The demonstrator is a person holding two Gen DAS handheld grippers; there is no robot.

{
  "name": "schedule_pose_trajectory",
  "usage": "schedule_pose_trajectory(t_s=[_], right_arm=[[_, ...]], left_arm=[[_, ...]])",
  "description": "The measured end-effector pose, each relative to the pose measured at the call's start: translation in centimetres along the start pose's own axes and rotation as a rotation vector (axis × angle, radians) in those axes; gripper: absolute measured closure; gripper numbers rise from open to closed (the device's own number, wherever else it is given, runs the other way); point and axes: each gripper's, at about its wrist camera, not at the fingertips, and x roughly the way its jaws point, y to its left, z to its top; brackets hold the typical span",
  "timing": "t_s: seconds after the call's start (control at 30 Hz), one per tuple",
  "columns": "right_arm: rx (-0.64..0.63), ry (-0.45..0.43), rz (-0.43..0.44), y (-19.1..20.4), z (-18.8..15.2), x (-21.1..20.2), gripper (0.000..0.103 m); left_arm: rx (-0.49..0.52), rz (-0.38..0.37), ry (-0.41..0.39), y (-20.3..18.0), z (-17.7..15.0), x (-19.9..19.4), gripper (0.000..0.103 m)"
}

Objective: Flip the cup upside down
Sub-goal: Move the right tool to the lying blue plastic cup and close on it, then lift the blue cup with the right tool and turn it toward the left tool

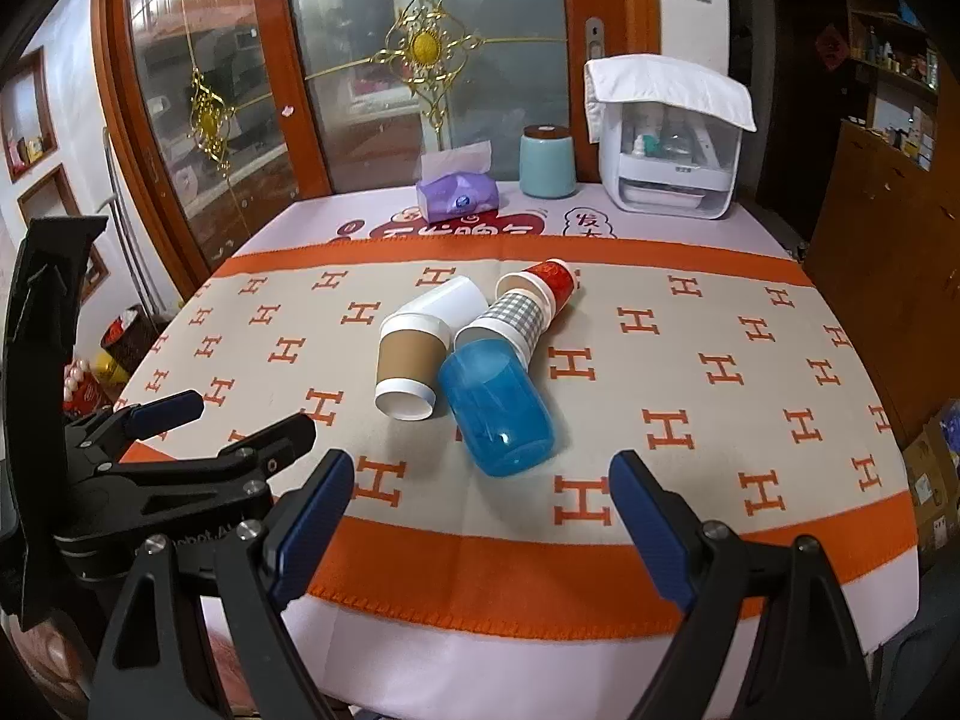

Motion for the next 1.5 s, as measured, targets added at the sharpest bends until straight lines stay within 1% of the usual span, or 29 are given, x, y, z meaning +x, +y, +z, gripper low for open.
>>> schedule_pose_trajectory(t_s=[0.1,0.17,0.23,0.3,0.37,0.47,0.57,0.6,0.67,0.7,0.73,0.83,1.0,1.07,1.1,1.17,1.3,1.37,1.5], right_arm=[[-0.012,0.026,0.0,-0.2,0.9,1.3,0.016],[-0.007,0.046,-0.001,-0.6,1.7,2.6,0.016],[0.024,0.063,0.006,-1.4,2.4,4.1,0.016],[0.064,0.076,0.013,-2.3,3.2,5.7,0.016],[0.095,0.117,0.017,-3.3,4.0,8.0,0.016],[0.099,0.19,0.016,-4.0,4.8,11.4,0.016],[0.073,0.278,0.029,-4.0,4.9,14.6,0.016],[0.062,0.313,0.036,-3.9,4.8,15.8,0.016],[0.048,0.357,0.044,-3.8,4.6,17.4,0.016],[0.048,0.356,0.041,-3.9,4.5,17.9,0.016],[0.046,0.376,0.047,-3.8,4.5,18.6,0.016],[0.051,0.405,0.079,-3.8,4.6,19.8,0.016],[0.037,0.44,0.106,-3.1,4.7,20.9,0.017],[0.033,0.456,0.122,-2.8,4.5,21.1,0.028],[0.034,0.464,0.133,-2.7,4.4,21.1,0.028],[0.035,0.459,0.121,-2.5,4.4,20.9,0.029],[0.056,0.452,0.129,-2.4,3.9,20.0,0.031],[0.017,0.418,0.119,-2.0,3.9,18.9,0.031],[-0.14,0.362,0.139,-0.5,3.5,16.4,0.032]], left_arm=[[0.022,0.028,0.033,0.1,0.5,1.3,0.005],[0.02,0.022,0.044,0.4,0.8,2.3,0.005],[0.006,0.019,0.047,0.9,1.2,3.1,0.005],[-0.006,0.033,0.055,1.6,1.6,4.1,0.004],[-0.023,0.051,0.075,2.3,1.9,5.5,0.004],[-0.05,0.069,0.113,3.4,2.0,7.4,0.004],[-0.089,0.066,0.152,4.5,1.7,9.0,0.004],[-0.102,0.06,0.167,4.9,1.6,9.5,0.004],[-0.126,0.042,0.2,5.4,1.3,10.4,0.004],[-0.134,0.039,0.209,5.6,1.1,10.7,0.004],[-0.138,0.037,0.216,5.7,0.9,10.9,0.004],[-0.137,0.034,0.229,5.8,0.4,11.4,0.004],[-0.121,0.031,0.234,5.4,0.1,11.5,0.004],[-0.116,0.027,0.24,5.1,0.0,11.5,0.004],[-0.116,0.024,0.242,5.1,0.0,11.6,0.004],[-0.113,0.021,0.245,5.0,-0.1,11.7,0.004],[-0.111,0.016,0.25,4.8,-0.3,11.6,0.004],[-0.104,0.02,0.244,4.7,-0.3,11.3,0.004],[-0.085,0.032,0.228,4.8,-0.4,10.6,0.004]])
